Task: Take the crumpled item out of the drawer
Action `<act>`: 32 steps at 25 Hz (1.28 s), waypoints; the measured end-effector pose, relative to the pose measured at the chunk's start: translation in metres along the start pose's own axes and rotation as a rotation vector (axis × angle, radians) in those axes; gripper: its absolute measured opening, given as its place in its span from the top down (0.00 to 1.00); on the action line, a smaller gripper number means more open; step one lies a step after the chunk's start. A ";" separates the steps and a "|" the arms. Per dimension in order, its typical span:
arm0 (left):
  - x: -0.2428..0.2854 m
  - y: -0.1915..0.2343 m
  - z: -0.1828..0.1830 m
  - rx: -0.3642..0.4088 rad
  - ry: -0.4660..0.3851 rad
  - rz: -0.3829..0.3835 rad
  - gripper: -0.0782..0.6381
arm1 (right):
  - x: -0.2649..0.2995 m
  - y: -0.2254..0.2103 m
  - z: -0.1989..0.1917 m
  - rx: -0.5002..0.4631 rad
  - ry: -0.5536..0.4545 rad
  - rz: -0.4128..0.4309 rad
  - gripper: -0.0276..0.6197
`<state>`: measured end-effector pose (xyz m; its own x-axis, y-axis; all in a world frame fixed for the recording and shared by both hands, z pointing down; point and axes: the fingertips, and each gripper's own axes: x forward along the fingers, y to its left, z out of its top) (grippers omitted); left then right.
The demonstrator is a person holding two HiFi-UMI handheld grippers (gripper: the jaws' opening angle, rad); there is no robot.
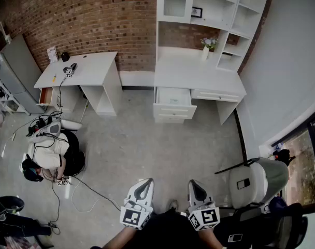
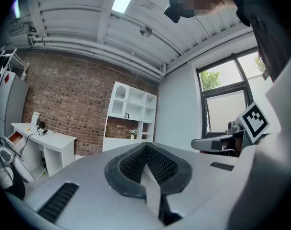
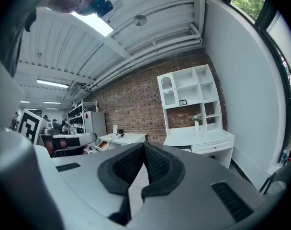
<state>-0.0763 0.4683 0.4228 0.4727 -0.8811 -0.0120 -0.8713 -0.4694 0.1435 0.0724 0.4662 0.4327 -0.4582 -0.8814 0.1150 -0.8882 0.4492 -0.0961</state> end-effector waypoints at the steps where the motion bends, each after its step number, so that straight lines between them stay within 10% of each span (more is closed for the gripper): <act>1: -0.001 0.001 -0.002 0.016 0.013 0.000 0.87 | 0.000 0.000 0.001 -0.001 0.000 0.000 0.94; 32: 0.072 -0.041 -0.021 0.033 0.062 0.040 0.87 | 0.009 -0.078 -0.008 0.019 0.023 0.069 0.94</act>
<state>-0.0033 0.4252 0.4372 0.4438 -0.8945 0.0545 -0.8930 -0.4364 0.1104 0.1374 0.4239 0.4494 -0.5195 -0.8445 0.1300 -0.8536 0.5062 -0.1229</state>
